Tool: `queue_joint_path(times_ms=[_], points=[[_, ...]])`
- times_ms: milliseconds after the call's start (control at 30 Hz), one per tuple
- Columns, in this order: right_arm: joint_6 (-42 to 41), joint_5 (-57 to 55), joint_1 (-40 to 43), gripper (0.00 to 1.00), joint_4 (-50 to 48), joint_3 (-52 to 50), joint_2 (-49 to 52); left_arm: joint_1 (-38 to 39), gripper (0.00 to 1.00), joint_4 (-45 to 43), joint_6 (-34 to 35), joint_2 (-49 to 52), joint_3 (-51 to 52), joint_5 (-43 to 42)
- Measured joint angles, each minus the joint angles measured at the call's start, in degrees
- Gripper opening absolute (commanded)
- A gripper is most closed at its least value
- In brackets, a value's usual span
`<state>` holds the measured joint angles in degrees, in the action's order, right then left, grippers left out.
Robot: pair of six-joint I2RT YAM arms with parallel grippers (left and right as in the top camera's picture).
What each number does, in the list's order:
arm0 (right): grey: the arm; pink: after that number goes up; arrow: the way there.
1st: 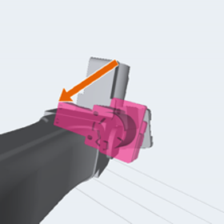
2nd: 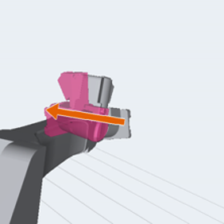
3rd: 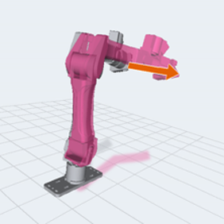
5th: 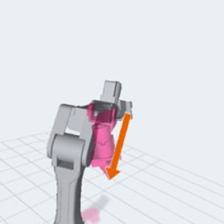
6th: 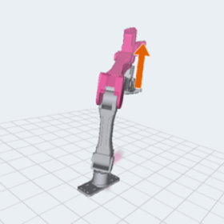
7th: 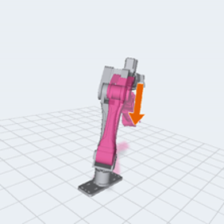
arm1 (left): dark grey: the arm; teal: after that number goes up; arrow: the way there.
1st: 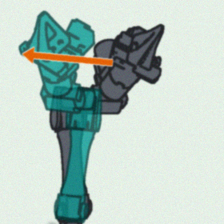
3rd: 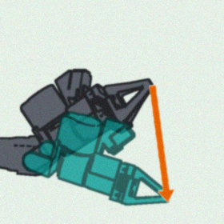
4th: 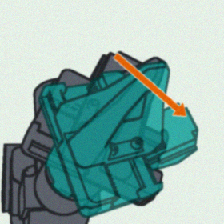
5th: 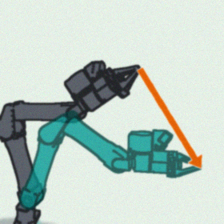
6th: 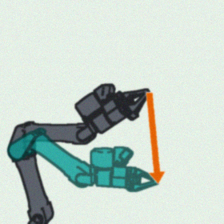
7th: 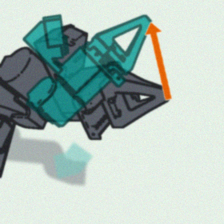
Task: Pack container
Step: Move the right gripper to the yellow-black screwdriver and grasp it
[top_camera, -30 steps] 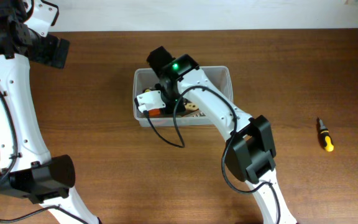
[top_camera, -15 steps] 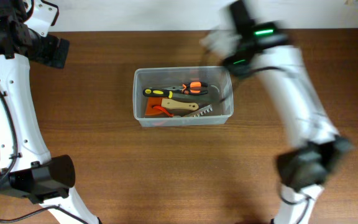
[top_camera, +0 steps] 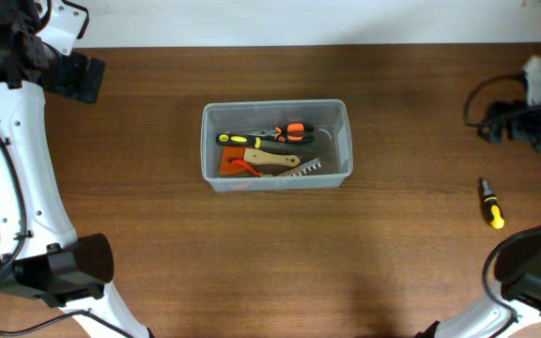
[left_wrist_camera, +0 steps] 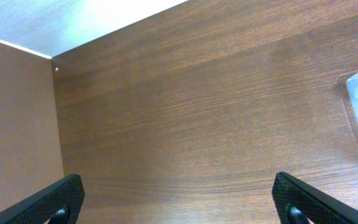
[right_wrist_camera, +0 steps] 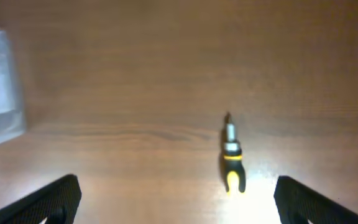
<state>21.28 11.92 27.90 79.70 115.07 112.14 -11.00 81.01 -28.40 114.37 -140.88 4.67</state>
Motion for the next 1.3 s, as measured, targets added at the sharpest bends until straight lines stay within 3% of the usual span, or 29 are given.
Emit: queue_joint_path(times_ms=[167,300,400,567,767,967,1167,1300], points=[[-0.3,2.9,5.7,0.99,-8.5,-11.8,0.7,0.0,0.99,0.0,0.0,0.0,0.0,0.0],[-0.2,4.4,8.3,0.85,-11.3,-17.7,0.7,0.0,0.99,0.0,0.0,0.0,0.0,0.0],[-0.5,3.4,9.7,0.85,-12.8,-20.7,0.7,0.0,0.99,0.0,0.0,0.0,0.0,0.0],[-0.5,-0.3,9.9,0.80,-17.2,-24.9,0.7,0.0,0.99,0.0,0.0,0.0,0.0,0.0],[-0.2,-8.1,7.1,0.81,-24.2,-31.7,0.7,0.0,0.99,0.0,0.0,0.0,0.0,0.0],[0.4,-13.5,5.1,0.80,-28.4,-35.1,0.7,0.0,0.99,0.0,0.0,0.0,0.0,0.0],[0.5,-14.6,5.1,0.68,-29.0,-35.2,1.9,0.0,0.99,0.0,0.0,0.0,0.0,0.0],[0.4,-14.3,4.9,0.66,-29.0,-35.2,5.5,0.0,0.99,0.0,0.0,0.0,0.0,0.0]])
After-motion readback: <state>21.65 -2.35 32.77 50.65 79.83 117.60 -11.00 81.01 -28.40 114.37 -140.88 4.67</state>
